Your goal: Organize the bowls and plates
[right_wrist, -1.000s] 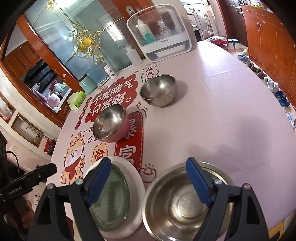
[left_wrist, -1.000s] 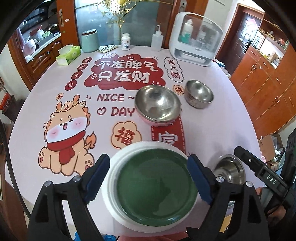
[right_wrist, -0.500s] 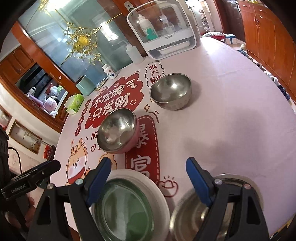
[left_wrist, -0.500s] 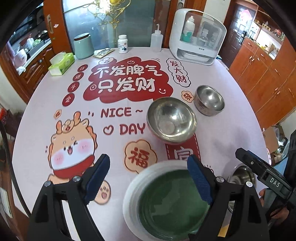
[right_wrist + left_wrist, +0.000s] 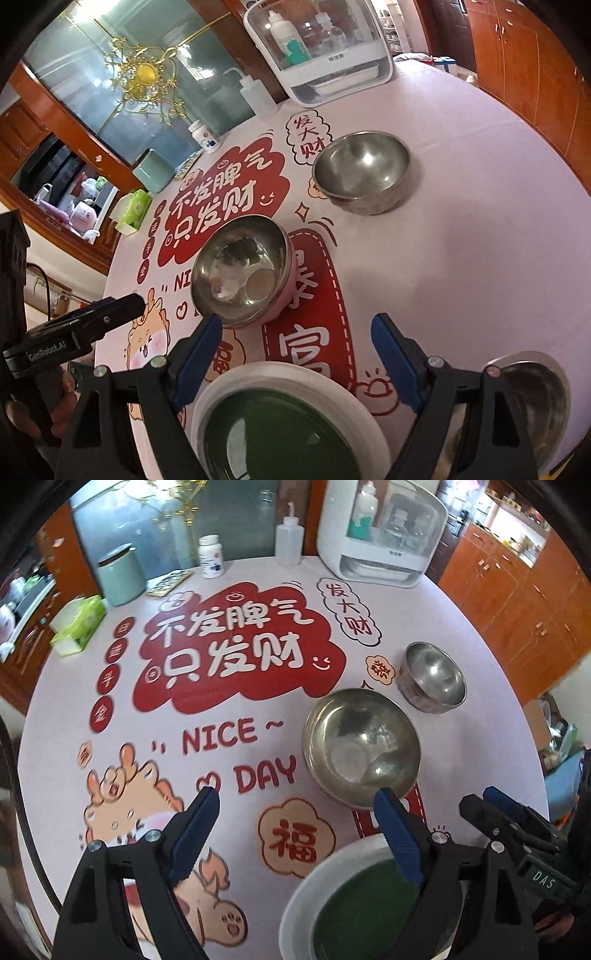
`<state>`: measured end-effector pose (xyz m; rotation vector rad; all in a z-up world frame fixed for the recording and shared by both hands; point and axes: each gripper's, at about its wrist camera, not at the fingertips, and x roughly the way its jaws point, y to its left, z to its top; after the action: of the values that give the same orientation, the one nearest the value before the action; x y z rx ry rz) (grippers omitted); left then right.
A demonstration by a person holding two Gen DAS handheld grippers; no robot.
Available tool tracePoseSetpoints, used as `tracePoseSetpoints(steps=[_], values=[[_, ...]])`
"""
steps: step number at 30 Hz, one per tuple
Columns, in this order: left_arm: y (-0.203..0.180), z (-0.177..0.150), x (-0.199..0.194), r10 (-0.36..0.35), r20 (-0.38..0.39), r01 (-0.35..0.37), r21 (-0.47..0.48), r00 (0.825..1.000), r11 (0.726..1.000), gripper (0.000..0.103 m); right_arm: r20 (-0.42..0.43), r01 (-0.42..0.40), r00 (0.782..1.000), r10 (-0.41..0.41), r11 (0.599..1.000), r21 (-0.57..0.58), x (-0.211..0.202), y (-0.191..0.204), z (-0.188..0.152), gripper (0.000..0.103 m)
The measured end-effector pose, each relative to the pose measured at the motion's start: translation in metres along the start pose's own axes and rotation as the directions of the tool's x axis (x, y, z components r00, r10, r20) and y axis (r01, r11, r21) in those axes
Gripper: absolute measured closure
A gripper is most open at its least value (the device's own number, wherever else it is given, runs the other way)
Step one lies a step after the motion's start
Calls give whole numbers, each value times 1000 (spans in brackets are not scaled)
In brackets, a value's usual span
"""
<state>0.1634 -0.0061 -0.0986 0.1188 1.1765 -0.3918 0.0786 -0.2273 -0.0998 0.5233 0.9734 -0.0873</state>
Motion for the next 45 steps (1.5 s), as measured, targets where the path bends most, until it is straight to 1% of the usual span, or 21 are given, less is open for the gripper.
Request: tracePoseSetpoints(steps=[2, 6, 9, 14, 17, 21, 23, 25, 27, 29, 33, 34, 37, 39, 41, 45], values=[[3, 9, 10, -19, -6, 19, 21, 1000, 1000, 18, -6, 6, 1000, -6, 1000, 13, 7, 4, 2, 20], [7, 19, 28, -32, -8, 32, 42, 999, 999, 18, -7, 15, 1000, -15, 999, 38, 20, 11, 7, 20], [11, 24, 42, -49, -36, 50, 36, 998, 998, 18, -10, 24, 1000, -23, 998, 55, 29, 15, 9, 20], [16, 28, 64, -107, -84, 109, 22, 991, 994, 18, -20, 36, 999, -35, 997, 69, 41, 20, 10, 21], [16, 27, 74, -133, -100, 135, 15, 986, 991, 19, -33, 42, 999, -39, 996, 80, 47, 22, 8, 27], [14, 27, 85, -142, -120, 146, 21, 983, 989, 23, -60, 37, 998, -32, 996, 83, 58, 21, 7, 39], [14, 26, 90, -140, -135, 145, 21, 981, 989, 31, -79, 39, 996, -31, 994, 100, 65, 19, 6, 44], [14, 26, 96, -143, -149, 148, 22, 978, 989, 34, -92, 33, 996, -23, 993, 114, 69, 17, 5, 51], [15, 25, 100, -147, -154, 152, 22, 977, 988, 39, -99, 31, 995, -18, 992, 125, 73, 15, 4, 56], [17, 24, 104, -144, -156, 148, 13, 977, 989, 50, -97, 16, 995, -1, 988, 150, 74, 12, 3, 58], [20, 25, 109, -157, -158, 160, 6, 975, 987, 57, -98, 1, 995, 17, 983, 183, 77, 7, 4, 68], [20, 26, 109, -168, -153, 171, 6, 974, 985, 62, -100, -4, 995, 23, 982, 188, 78, 5, 4, 71], [19, 26, 111, -180, -151, 184, 12, 972, 983, 70, -97, -29, 994, 51, 978, 208, 82, 4, 3, 75], [16, 26, 112, -189, -155, 194, 16, 970, 981, 75, -93, -35, 994, 56, 978, 206, 83, 5, 4, 78], [14, 25, 112, -195, -153, 200, 20, 969, 980, 82, -89, -33, 995, 52, 980, 197, 82, 6, 4, 78], [8, 23, 112, -174, -160, 183, 50, 972, 982, 89, -84, -37, 995, 55, 979, 199, 82, 6, 5, 80]])
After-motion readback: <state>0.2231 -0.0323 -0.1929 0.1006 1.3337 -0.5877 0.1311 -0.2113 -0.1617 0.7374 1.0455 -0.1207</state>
